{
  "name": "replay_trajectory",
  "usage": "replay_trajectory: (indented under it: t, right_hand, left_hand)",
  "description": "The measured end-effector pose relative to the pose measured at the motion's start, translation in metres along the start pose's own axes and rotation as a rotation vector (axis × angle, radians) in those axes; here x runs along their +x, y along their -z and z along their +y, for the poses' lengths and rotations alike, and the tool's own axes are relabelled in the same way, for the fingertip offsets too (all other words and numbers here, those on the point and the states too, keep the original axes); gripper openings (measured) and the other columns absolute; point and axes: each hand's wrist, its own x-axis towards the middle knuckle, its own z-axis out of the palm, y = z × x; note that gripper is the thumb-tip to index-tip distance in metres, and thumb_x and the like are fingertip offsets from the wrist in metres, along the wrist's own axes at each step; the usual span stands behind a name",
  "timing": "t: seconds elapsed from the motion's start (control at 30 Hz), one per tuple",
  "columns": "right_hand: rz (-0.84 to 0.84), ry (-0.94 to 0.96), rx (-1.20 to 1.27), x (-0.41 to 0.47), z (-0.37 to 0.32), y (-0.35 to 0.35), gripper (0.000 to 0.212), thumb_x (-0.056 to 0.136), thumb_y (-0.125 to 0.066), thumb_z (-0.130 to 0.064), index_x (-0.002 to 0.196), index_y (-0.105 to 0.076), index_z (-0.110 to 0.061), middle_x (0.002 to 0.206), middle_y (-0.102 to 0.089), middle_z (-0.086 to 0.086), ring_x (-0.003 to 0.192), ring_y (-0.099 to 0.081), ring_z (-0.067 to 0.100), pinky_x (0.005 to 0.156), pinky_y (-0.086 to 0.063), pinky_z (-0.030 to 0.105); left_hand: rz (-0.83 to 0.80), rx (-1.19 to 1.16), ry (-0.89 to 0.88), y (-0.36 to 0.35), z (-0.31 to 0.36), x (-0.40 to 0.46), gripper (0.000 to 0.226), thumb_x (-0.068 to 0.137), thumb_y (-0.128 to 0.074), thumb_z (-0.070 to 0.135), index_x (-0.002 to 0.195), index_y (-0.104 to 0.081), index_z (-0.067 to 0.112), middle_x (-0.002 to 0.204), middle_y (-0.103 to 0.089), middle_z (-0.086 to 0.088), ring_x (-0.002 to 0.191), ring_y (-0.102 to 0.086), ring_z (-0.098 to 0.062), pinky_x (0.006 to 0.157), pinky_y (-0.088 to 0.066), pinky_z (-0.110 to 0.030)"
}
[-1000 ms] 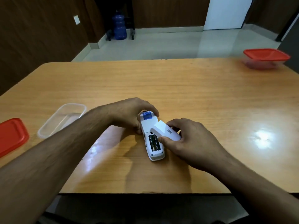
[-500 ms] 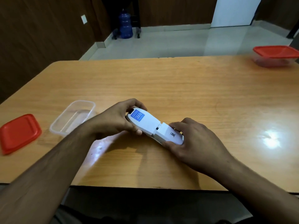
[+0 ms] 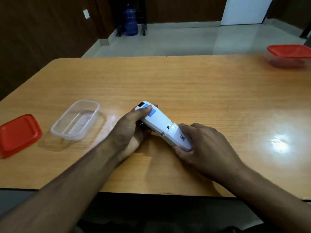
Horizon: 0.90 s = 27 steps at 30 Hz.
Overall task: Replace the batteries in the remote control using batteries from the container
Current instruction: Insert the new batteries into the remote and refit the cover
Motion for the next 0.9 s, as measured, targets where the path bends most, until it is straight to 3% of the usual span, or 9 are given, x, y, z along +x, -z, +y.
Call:
replay_trajectory:
  t: [0.07,0.13,0.2,0.3,0.4,0.57,0.77,0.9]
  right_hand:
    - [0.011,0.009,0.057,-0.001,-0.002,0.0,0.025,0.082,-0.059,-0.049,0.097,-0.056,-0.03,0.073,-0.048,-0.01,0.066,-0.046,0.008,0.053,-0.027,0.021]
    - [0.045,0.028,0.118,-0.002,-0.004,0.0,0.029,0.079,-0.059,-0.052,0.1,-0.058,-0.032,0.074,-0.051,-0.011,0.068,-0.049,0.009,0.056,-0.033,0.025]
    - [0.075,0.053,0.177,-0.005,-0.008,0.0,0.043,0.077,-0.052,-0.059,0.111,-0.061,-0.035,0.08,-0.059,-0.011,0.075,-0.055,0.01,0.065,-0.043,0.03]
    - [0.153,0.107,0.208,-0.01,-0.019,0.0,0.059,0.079,-0.053,-0.06,0.13,-0.058,-0.031,0.095,-0.066,-0.012,0.084,-0.061,0.009,0.072,-0.05,0.03]
    - [0.276,0.155,0.203,-0.015,-0.028,-0.002,0.063,0.081,-0.063,-0.054,0.137,-0.051,-0.026,0.105,-0.069,-0.009,0.086,-0.063,0.009,0.07,-0.045,0.022]
    - [0.412,0.251,0.112,-0.019,-0.031,-0.008,0.051,0.092,-0.061,-0.043,0.135,-0.06,-0.016,0.113,-0.071,0.006,0.091,-0.064,0.02,0.069,-0.052,0.03]
    - [0.43,0.297,0.094,-0.021,-0.034,-0.014,0.051,0.093,-0.058,-0.036,0.137,-0.057,-0.01,0.115,-0.068,0.013,0.091,-0.061,0.025,0.072,-0.05,0.032]
    - [0.399,0.298,0.062,-0.02,-0.036,-0.016,0.051,0.093,-0.056,-0.035,0.137,-0.057,-0.008,0.111,-0.066,0.014,0.088,-0.058,0.025,0.073,-0.046,0.03]
  left_hand:
    - [-0.01,-0.102,-0.052,-0.011,-0.006,-0.004,0.034,0.091,-0.057,0.036,0.11,-0.057,0.007,0.11,-0.07,-0.02,0.094,-0.064,-0.029,0.086,-0.052,-0.041]
    - [-0.008,-0.142,-0.102,-0.019,-0.006,-0.008,0.048,0.091,-0.054,0.05,0.112,-0.057,0.007,0.103,-0.07,-0.02,0.092,-0.063,-0.028,0.078,-0.054,-0.038]
    - [-0.001,-0.201,-0.141,-0.023,-0.002,-0.013,0.061,0.09,-0.051,0.058,0.114,-0.06,0.003,0.091,-0.066,-0.02,0.096,-0.063,-0.03,0.079,-0.054,-0.037]
    - [0.015,-0.338,-0.205,-0.028,0.008,-0.022,0.056,0.091,-0.051,0.057,0.101,-0.06,0.002,0.079,-0.063,-0.018,0.106,-0.066,-0.038,0.095,-0.049,-0.04]
    - [0.027,-0.386,-0.255,-0.031,0.018,-0.026,0.053,0.092,-0.049,0.055,0.096,-0.057,0.002,0.081,-0.064,-0.02,0.107,-0.065,-0.041,0.102,-0.046,-0.044]
    - [0.011,-0.431,-0.258,-0.033,0.025,-0.03,0.053,0.091,-0.049,0.054,0.097,-0.057,0.002,0.083,-0.066,-0.02,0.106,-0.066,-0.041,0.103,-0.044,-0.047]
    - [-0.011,-0.419,-0.264,-0.029,0.027,-0.031,0.052,0.094,-0.044,0.05,0.117,-0.059,0.006,0.087,-0.065,-0.02,0.106,-0.066,-0.04,0.1,-0.046,-0.05]
    - [0.003,-0.417,-0.24,-0.028,0.021,-0.033,0.045,0.093,-0.046,0.048,0.108,-0.058,0.008,0.081,-0.062,-0.018,0.105,-0.066,-0.041,0.098,-0.047,-0.052]
